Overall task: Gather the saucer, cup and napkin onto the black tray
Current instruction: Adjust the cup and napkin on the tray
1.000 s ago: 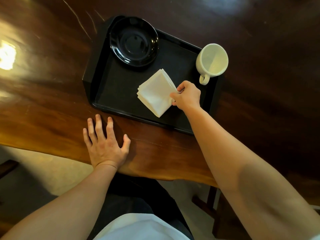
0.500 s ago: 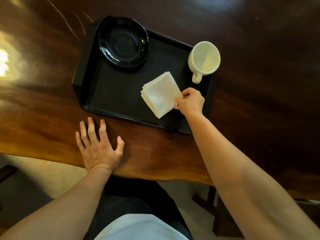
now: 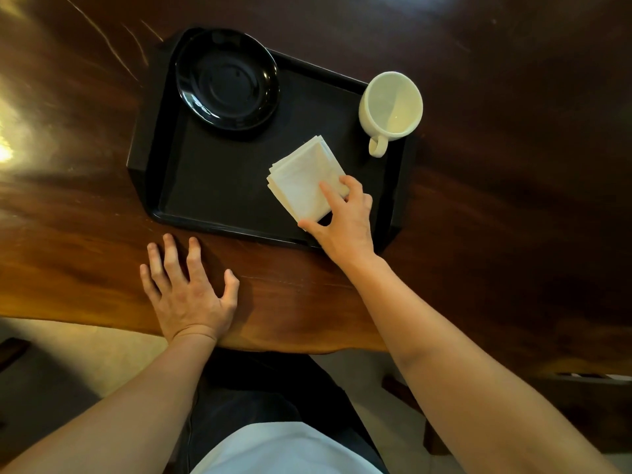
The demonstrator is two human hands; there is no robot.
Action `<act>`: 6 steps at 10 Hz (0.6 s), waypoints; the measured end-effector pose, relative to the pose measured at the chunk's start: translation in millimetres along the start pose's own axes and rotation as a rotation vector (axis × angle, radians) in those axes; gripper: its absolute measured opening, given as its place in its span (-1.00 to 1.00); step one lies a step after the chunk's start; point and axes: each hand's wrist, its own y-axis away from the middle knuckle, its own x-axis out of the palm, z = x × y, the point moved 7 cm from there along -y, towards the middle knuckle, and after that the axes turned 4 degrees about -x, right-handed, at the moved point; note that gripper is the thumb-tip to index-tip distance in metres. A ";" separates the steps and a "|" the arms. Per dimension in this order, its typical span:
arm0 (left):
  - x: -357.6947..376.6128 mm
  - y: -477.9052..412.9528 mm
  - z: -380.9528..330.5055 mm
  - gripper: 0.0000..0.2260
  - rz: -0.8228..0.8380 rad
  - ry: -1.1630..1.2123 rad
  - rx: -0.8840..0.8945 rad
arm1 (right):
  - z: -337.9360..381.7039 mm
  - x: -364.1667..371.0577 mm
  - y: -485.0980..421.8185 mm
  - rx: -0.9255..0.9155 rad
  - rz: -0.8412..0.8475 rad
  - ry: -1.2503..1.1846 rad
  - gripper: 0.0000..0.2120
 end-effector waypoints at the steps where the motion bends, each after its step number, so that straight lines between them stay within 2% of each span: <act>1: -0.4 -0.3 0.0 -0.31 -0.006 0.006 -0.002 | 0.9 -2.2 -5.0 0.003 -0.012 0.041 -0.36; 6: 2.2 -0.3 1.2 -0.31 0.010 0.009 0.004 | 14.3 -1.9 -15.7 0.065 -0.047 0.047 -0.40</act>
